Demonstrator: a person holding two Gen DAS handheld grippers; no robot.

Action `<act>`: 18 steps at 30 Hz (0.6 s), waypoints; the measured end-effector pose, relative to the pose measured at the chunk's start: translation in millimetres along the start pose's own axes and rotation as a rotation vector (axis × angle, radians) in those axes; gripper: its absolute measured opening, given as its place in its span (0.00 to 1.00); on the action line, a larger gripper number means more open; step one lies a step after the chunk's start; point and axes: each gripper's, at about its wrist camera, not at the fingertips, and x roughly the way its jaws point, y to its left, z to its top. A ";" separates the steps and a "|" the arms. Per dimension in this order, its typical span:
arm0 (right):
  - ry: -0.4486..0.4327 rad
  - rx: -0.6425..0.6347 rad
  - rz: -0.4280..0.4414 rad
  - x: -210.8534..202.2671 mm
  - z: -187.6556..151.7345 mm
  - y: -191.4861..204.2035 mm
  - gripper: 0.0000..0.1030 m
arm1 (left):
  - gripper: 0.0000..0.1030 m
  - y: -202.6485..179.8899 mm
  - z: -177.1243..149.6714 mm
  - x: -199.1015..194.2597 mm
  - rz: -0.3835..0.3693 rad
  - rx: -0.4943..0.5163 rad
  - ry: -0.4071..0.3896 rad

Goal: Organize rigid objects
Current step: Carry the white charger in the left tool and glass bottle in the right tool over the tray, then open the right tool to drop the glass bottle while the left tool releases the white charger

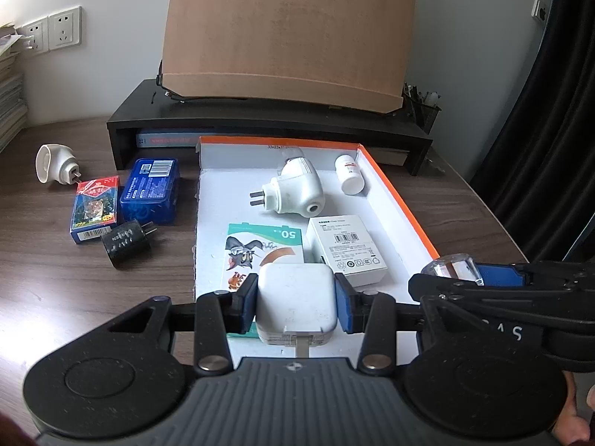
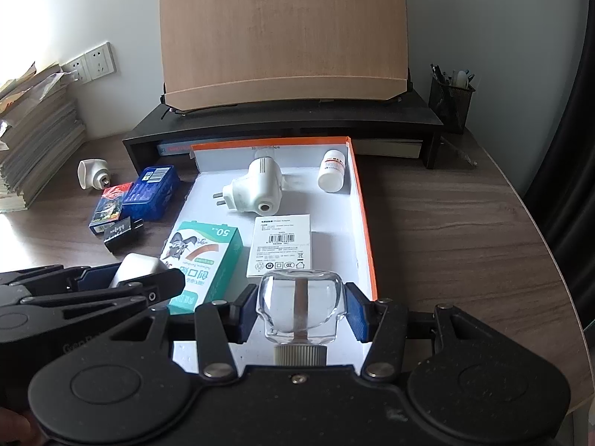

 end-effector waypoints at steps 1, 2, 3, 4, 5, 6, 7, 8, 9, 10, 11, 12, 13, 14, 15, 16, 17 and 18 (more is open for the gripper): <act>0.001 0.000 0.000 0.1 -0.3 0.0 0.58 | 0.41 0.0 -0.2 0.3 0.000 0.000 0.001; 0.002 0.000 0.001 0.3 -0.6 -0.1 0.58 | 0.41 -0.2 -0.3 0.5 -0.001 0.001 0.003; 0.003 -0.001 -0.001 0.5 -0.9 -0.1 0.58 | 0.41 -0.5 -0.5 0.7 -0.001 0.002 0.004; 0.004 0.000 -0.002 1.1 -0.8 -0.4 0.58 | 0.41 -0.9 -0.6 0.8 -0.001 0.002 0.005; 0.004 0.001 -0.002 1.2 -0.8 -0.7 0.58 | 0.41 -1.3 -0.3 1.0 -0.002 0.002 0.005; 0.005 0.001 -0.002 1.3 -0.9 -1.0 0.58 | 0.41 -1.7 -0.5 0.9 -0.002 0.003 0.005; 0.007 0.002 -0.003 1.5 -1.2 -1.0 0.58 | 0.41 -2.2 -0.8 0.9 -0.003 0.004 0.006; 0.007 0.003 -0.003 1.7 -1.3 -1.3 0.58 | 0.41 -2.6 -1.1 0.9 -0.004 0.005 0.006; 0.008 0.004 -0.003 1.9 -1.4 -1.7 0.58 | 0.41 -3.0 -1.4 1.1 -0.006 0.006 0.007; 0.010 0.004 -0.003 2.1 -1.6 -1.8 0.58 | 0.41 -3.3 -1.6 1.5 -0.007 0.008 0.008; 0.010 0.004 -0.003 2.2 -1.8 -2.0 0.58 | 0.41 -3.3 -1.8 1.8 -0.007 0.008 0.010; 0.011 0.004 -0.003 2.2 -2.0 -2.2 0.58 | 0.41 -3.4 -2.2 1.8 -0.007 0.008 0.011; 0.012 0.004 -0.001 2.3 -2.1 -2.1 0.58 | 0.41 -3.6 -2.4 1.9 -0.007 0.008 0.012; 0.014 0.004 -0.001 2.6 -2.0 -1.9 0.58 | 0.41 -3.6 -2.5 2.1 -0.007 0.008 0.013; 0.015 0.004 -0.002 2.9 -2.1 -1.6 0.58 | 0.41 -3.7 -2.8 2.3 -0.006 0.008 0.013; 0.015 0.003 -0.001 3.0 -2.2 -1.5 0.58 | 0.41 -3.8 -3.2 2.2 -0.006 0.009 0.014; 0.016 0.003 -0.001 3.1 -2.3 -1.2 0.58 | 0.41 -3.7 -3.5 2.4 -0.006 0.008 0.015; 0.016 0.003 -0.001 3.1 -2.3 -1.1 0.58 | 0.41 -3.7 -3.8 2.5 -0.006 0.008 0.016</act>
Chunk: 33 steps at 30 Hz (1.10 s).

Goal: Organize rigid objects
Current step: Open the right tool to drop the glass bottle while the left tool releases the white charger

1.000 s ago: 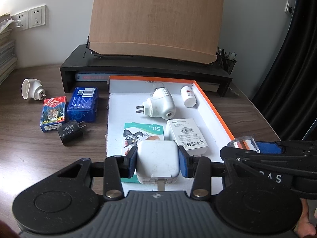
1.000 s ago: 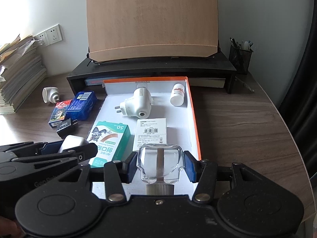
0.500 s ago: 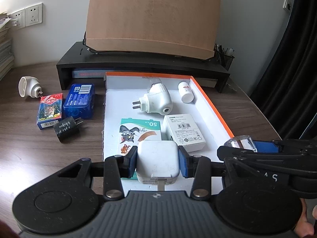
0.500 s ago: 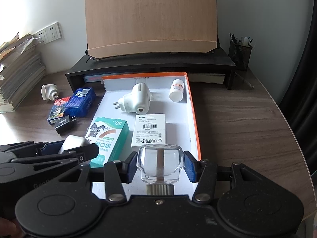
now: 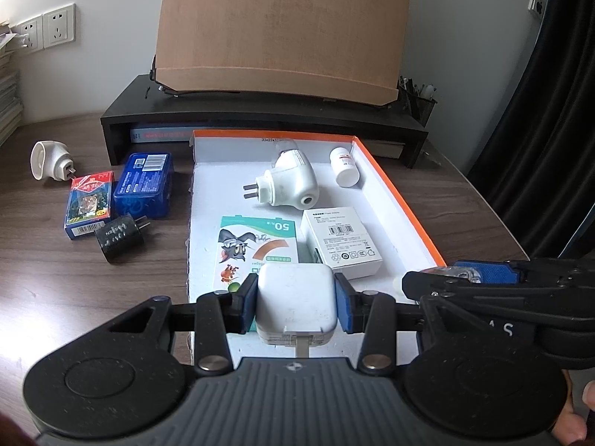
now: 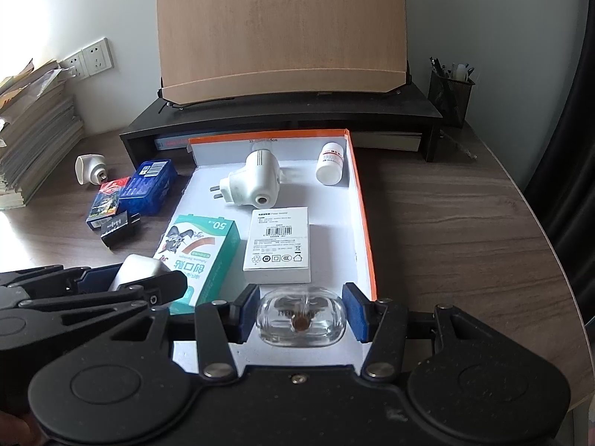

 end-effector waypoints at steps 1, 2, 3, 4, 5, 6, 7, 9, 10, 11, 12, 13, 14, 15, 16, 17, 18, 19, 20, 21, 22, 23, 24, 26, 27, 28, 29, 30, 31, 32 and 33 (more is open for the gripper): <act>0.001 0.000 0.000 0.1 0.0 0.0 0.58 | 0.41 -0.2 -0.3 0.0 0.001 0.001 0.001; 0.002 0.001 0.000 0.3 -0.2 0.1 0.58 | 0.41 -0.3 -0.7 0.0 0.002 0.002 0.001; 0.003 0.001 0.000 0.7 -0.7 0.6 0.58 | 0.41 -0.4 -0.9 0.0 0.001 0.003 0.001; 0.003 0.001 0.000 0.8 -0.7 0.5 0.58 | 0.41 -0.4 -0.9 0.0 0.001 0.004 0.001; 0.004 0.001 0.000 1.1 -1.1 0.6 0.58 | 0.41 -0.4 -0.8 -0.2 0.001 0.005 0.001; 0.004 0.001 0.000 1.4 -1.4 0.7 0.58 | 0.39 -0.5 -0.5 -0.6 0.000 0.006 -0.003; 0.005 0.001 0.001 1.9 -1.4 0.6 0.58 | 0.38 -1.0 -0.3 -1.5 -0.001 0.010 -0.006; 0.006 0.001 0.000 2.6 -2.3 0.8 0.58 | 0.38 -1.5 -0.3 -1.5 -0.002 0.016 -0.006; 0.006 0.001 0.000 2.8 -2.6 0.8 0.58 | 0.38 -1.4 -0.6 -0.9 -0.004 0.016 -0.003; 0.007 0.002 -0.001 3.0 -2.7 0.5 0.58 | 0.38 -0.8 -1.1 0.0 -0.005 0.012 0.002; 0.009 0.003 -0.002 3.6 -3.1 0.2 0.58 | 0.38 -0.1 -1.2 0.0 -0.006 0.009 0.003; 0.011 0.004 -0.003 4.2 -3.1 0.0 0.58 | 0.38 0.2 -1.1 -0.3 -0.005 0.009 0.002; 0.013 0.007 -0.004 4.8 -3.4 -0.4 0.58 | 0.38 0.4 -0.7 -0.7 -0.004 0.009 0.000; 0.016 0.009 -0.004 5.5 -3.6 -0.8 0.58 | 0.38 0.7 -0.4 -1.0 -0.002 0.008 -0.002; 0.020 0.012 -0.003 6.8 -3.3 -1.0 0.58 | 0.38 1.2 -0.2 -1.2 -0.001 0.007 -0.003; 0.025 0.013 -0.002 7.7 -3.6 -1.1 0.58 | 0.38 1.8 -0.1 -1.2 0.001 0.005 -0.003; 0.028 0.014 0.001 8.1 -4.0 -0.8 0.60 | 0.38 3.0 0.0 -1.4 0.001 0.002 -0.002; 0.027 0.014 0.003 8.2 -4.1 -0.7 0.59 | 0.38 3.9 -0.1 -1.8 0.003 -0.002 -0.003; 0.020 0.013 0.002 7.5 -3.9 -0.3 0.59 | 0.38 5.3 0.2 -2.3 0.005 -0.006 -0.005; 0.016 0.011 0.004 6.7 -2.8 0.1 0.59 | 0.38 6.7 0.5 -3.0 0.007 -0.010 -0.007; 0.010 0.010 0.007 5.7 -1.7 0.4 0.59 | 0.38 8.4 0.9 -3.9 0.009 -0.015 -0.009; 0.003 0.009 0.004 4.7 -0.6 0.7 0.59 | 0.38 10.2 1.4 -4.8 0.013 -0.021 -0.012; -0.003 0.010 0.001 3.8 0.9 1.0 0.59 | 0.38 12.2 2.2 -5.8 0.017 -0.027 -0.016; -0.015 0.011 0.002 1.8 3.5 1.7 0.59 | 0.38 15.8 3.9 -7.7 0.023 -0.035 -0.022; -0.020 0.011 0.004 1.0 5.1 2.4 0.61 | 0.39 17.1 4.5 -8.5 0.029 -0.037 -0.023; -0.026 0.010 0.006 0.2 6.3 3.6 0.63 | 0.40 18.4 5.2 -9.5 0.036 -0.040 -0.025; -0.030 0.007 0.007 -0.4 7.4 5.3 0.65 | 0.42 19.8 5.7 -10.5 0.043 -0.043 -0.026; -0.034 0.002 0.010 -0.7 8.5 7.4 0.66 | 0.44 21.3 6.2 -11.5 0.053 -0.045 -0.026; -0.037 -0.006 0.012 -0.7 9.7 9.9 0.66 | 0.51 22.9 6.7 -12.6 0.067 -0.049 -0.027; -0.039 -0.011 0.014 -0.6 10.5 12.1 0.69 | 0.54 24.6 7.1 -13.7 0.077 -0.052 -0.030; -0.042 -0.016 0.014 -0.5 11.6 15.2 0.76 | 0.56 26.9 7.6 -15.0 0.084 -0.057 -0.033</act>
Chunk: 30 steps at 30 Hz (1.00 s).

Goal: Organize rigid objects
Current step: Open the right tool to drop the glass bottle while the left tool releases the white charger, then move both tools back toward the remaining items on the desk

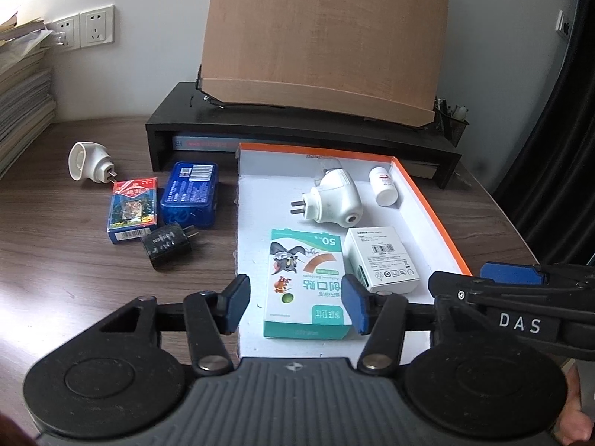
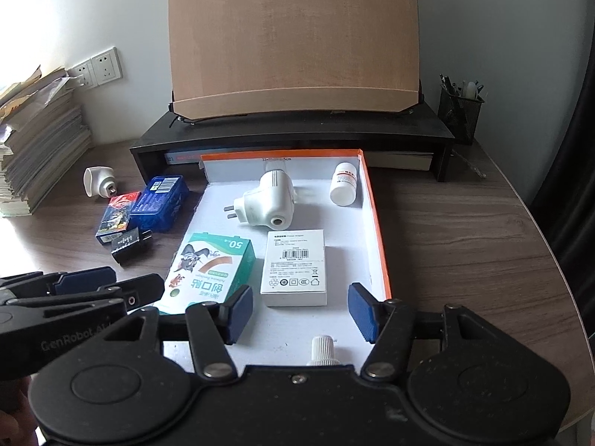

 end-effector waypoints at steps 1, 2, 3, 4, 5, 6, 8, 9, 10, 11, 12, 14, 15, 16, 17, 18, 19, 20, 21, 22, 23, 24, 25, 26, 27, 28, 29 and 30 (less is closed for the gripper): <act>-0.003 -0.003 0.000 0.3 0.8 2.2 0.77 | 0.61 2.7 1.2 -0.4 0.011 -0.007 0.001; -0.006 -0.006 0.002 0.6 1.6 4.2 0.77 | 0.66 5.0 1.8 -1.0 0.023 -0.013 0.002; -0.006 -0.010 0.007 1.4 2.5 7.0 0.78 | 0.68 7.5 2.3 -1.6 0.035 -0.019 0.000; -0.005 -0.016 0.011 2.0 3.3 9.5 0.78 | 0.70 10.8 2.6 -2.6 0.047 -0.027 -0.004; -0.004 -0.021 0.015 3.0 4.2 12.1 0.78 | 0.73 14.1 2.9 -3.5 0.057 -0.034 -0.004; -0.003 -0.028 0.020 3.9 4.9 15.3 0.79 | 0.74 17.0 3.2 -4.3 0.068 -0.043 -0.004; -0.003 -0.041 0.031 5.2 5.8 21.2 0.79 | 0.77 22.6 3.8 -6.4 0.084 -0.055 -0.010; -0.003 -0.048 0.037 6.0 6.2 24.7 0.80 | 0.79 25.3 4.3 -7.7 0.093 -0.060 -0.012; -0.002 -0.054 0.042 6.9 6.8 27.4 0.80 | 0.81 27.7 4.5 -8.8 0.102 -0.064 -0.013; -0.001 -0.059 0.047 7.7 7.3 30.1 0.80 | 0.82 29.9 4.5 -9.6 0.110 -0.069 -0.014; -0.001 -0.064 0.052 8.5 8.0 33.4 0.80 | 0.83 32.7 4.3 -10.7 0.120 -0.075 -0.016; 0.000 -0.073 0.064 10.1 9.1 38.5 0.80 | 0.86 39.0 3.9 -12.2 0.135 -0.089 -0.016; 0.002 -0.077 0.070 11.0 9.7 41.1 0.80 | 0.86 42.4 3.9 -13.1 0.140 -0.098 -0.016; 0.003 -0.080 0.075 11.8 10.2 43.4 0.80 | 0.87 45.3 3.9 -14.1 0.146 -0.106 -0.017; 0.003 -0.084 0.081 12.6 10.7 46.4 0.80 | 0.88 48.3 3.9 -15.1 0.151 -0.112 -0.019; 0.003 -0.089 0.086 13.7 11.1 49.2 0.80 | 0.88 51.0 4.0 -16.0 0.158 -0.118 -0.020; 0.004 -0.094 0.091 14.9 11.3 52.0 0.80 | 0.89 53.5 4.0 -16.9 0.164 -0.122 -0.022; 0.005 -0.099 0.095 15.9 11.7 54.4 0.80 | 0.89 55.9 4.0 -17.8 0.169 -0.126 -0.023; 0.006 -0.104 0.101 17.0 12.3 57.5 0.80 | 0.89 59.0 3.9 -18.7 0.175 -0.131 -0.025; 0.005 -0.109 0.105 17.9 12.7 60.2 0.80 | 0.90 61.9 3.9 -19.3 0.180 -0.137 -0.025; 0.005 -0.113 0.109 19.0 13.2 62.8 0.80 | 0.90 64.3 4.1 -20.0 0.185 -0.142 -0.026; 0.006 -0.117 0.113 20.1 13.7 65.2 0.80 | 0.90 67.0 4.1 -20.6 0.190 -0.146 -0.027; 0.007 -0.121 0.119 21.2 13.9 68.0 0.80 | 0.90 69.5 4.4 -21.0 0.195 -0.150 -0.027; 0.009 -0.125 0.124 22.5 14.4 70.4 0.80 | 0.90 71.9 4.5 -21.6 0.200 -0.154 -0.028; 0.010 -0.129 0.129 23.9 14.4 73.2 0.80 | 0.90 74.1 4.6 -22.0 0.205 -0.157 -0.029; 0.011 -0.133 0.133 24.9 14.6 75.9 0.80 | 0.91 76.4 4.7 -22.3 0.210 -0.160 -0.030; 0.012 -0.136 0.136 26.1 14.7 78.0 0.80 | 0.91 78.5 4.7 -22.5 0.214 -0.163 -0.030; 0.014 -0.139 0.141 27.3 14.7 80.4 0.80 | 0.91 80.7 4.7 -22.9 0.218 -0.166 -0.030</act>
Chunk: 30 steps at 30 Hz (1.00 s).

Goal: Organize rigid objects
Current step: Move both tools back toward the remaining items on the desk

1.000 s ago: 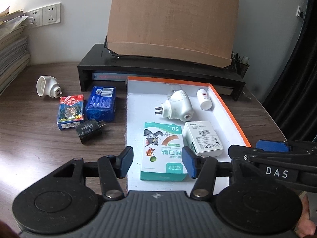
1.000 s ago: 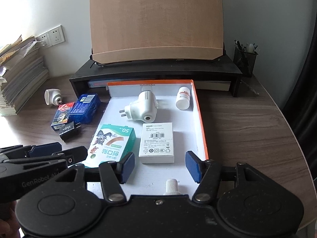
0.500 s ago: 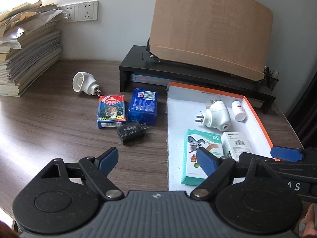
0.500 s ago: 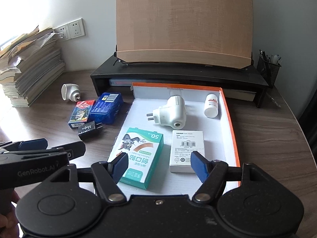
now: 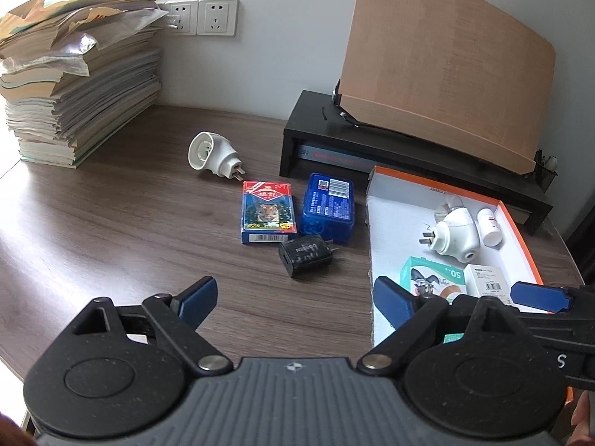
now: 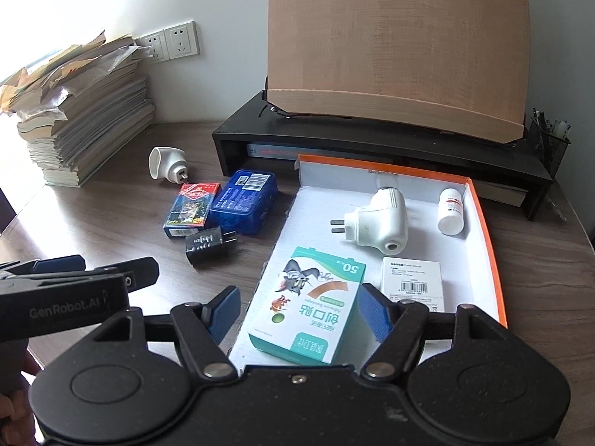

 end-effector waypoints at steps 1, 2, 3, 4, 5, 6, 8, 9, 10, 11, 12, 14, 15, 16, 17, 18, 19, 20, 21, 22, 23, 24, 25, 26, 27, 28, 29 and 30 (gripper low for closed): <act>0.001 -0.002 0.005 1.3 0.3 1.9 0.80 | 0.91 2.2 0.4 0.3 0.003 -0.003 0.000; 0.002 -0.005 0.008 2.6 0.7 3.5 0.80 | 0.91 4.0 0.6 0.5 0.006 -0.005 0.001; 0.003 -0.007 0.012 3.9 1.1 5.1 0.80 | 0.91 5.8 1.0 0.9 0.009 -0.008 0.002; 0.004 -0.009 0.014 5.1 1.5 6.4 0.80 | 0.91 7.6 1.3 1.5 0.013 -0.010 0.003; 0.006 -0.010 0.017 6.4 2.0 7.9 0.80 | 0.91 9.3 1.7 1.7 0.016 -0.013 0.003; 0.007 -0.012 0.020 7.7 2.4 9.5 0.80 | 0.91 10.7 2.0 1.8 0.018 -0.014 0.004; 0.011 -0.014 0.024 10.3 3.4 12.0 0.80 | 0.91 13.5 2.7 2.4 0.024 -0.018 0.003; 0.012 -0.017 0.026 11.3 3.9 13.2 0.80 | 0.91 14.9 3.1 2.7 0.026 -0.020 0.003; 0.012 -0.019 0.027 12.1 4.4 14.3 0.80 | 0.91 16.3 3.8 3.2 0.027 -0.022 0.003; 0.012 -0.020 0.028 12.8 4.8 15.3 0.80 | 0.91 17.6 4.2 3.5 0.029 -0.024 0.003; 0.013 -0.021 0.029 13.8 5.2 16.0 0.80 | 0.91 19.1 4.6 4.1 0.032 -0.025 0.003; 0.015 -0.021 0.031 15.3 5.9 16.9 0.80 | 0.92 21.3 5.4 5.4 0.036 -0.029 0.004; 0.016 -0.021 0.031 16.2 6.2 17.7 0.80 | 0.92 22.6 5.8 6.2 0.037 -0.031 0.005; 0.017 -0.021 0.031 17.0 6.4 18.2 0.80 | 0.93 23.7 6.2 7.0 0.039 -0.033 0.007; 0.018 -0.021 0.030 18.0 6.6 18.7 0.80 | 0.93 24.7 6.7 7.8 0.040 -0.034 0.008; 0.019 -0.020 0.030 18.7 6.9 18.7 0.80 | 0.93 25.7 7.4 9.0 0.040 -0.035 0.009; 0.020 -0.018 0.029 19.4 7.0 18.7 0.80 | 0.93 26.6 8.0 10.0 0.042 -0.036 0.010; 0.021 -0.017 0.028 20.0 7.1 18.5 0.80 | 0.93 27.9 8.5 10.9 0.043 -0.038 0.011; 0.022 -0.015 0.027 20.5 7.5 18.3 0.80 | 0.93 29.2 9.5 12.2 0.044 -0.040 0.012; 0.022 -0.013 0.025 21.0 8.0 18.1 0.81 | 0.94 30.7 10.7 13.4 0.045 -0.041 0.012; 0.023 -0.011 0.024 21.7 8.4 17.9 0.80 | 0.94 32.2 11.7 14.8 0.048 -0.042 0.012; 0.024 -0.009 0.023 22.5 8.8 17.9 0.80 | 0.94 34.3 13.0 16.7 0.050 -0.045 0.013; 0.025 -0.008 0.022 23.6 9.3 18.0 0.80 | 0.95 36.3 14.3 18.4 0.053 -0.049 0.014; 0.027 -0.006 0.021 24.6 9.7 18.1 0.80 | 0.95 38.9 15.7 20.1 0.054 -0.054 0.015; 0.029 -0.005 0.020 26.3 10.3 18.5 0.80 | 0.95 41.2 17.2 22.0 0.056 -0.057 0.016; 0.031 -0.004 0.019 27.7 10.8 19.0 0.80 | 0.95 43.4 18.6 23.9 0.057 -0.059 0.018; 0.034 -0.003 0.019 29.3 11.4 19.6 0.80 | 0.95 45.1 19.8 25.7 0.057 -0.060 0.020; 0.036 -0.002 0.018 31.0 12.0 20.2 0.80 | 0.95 47.1 21.3 27.9 0.057 -0.060 0.022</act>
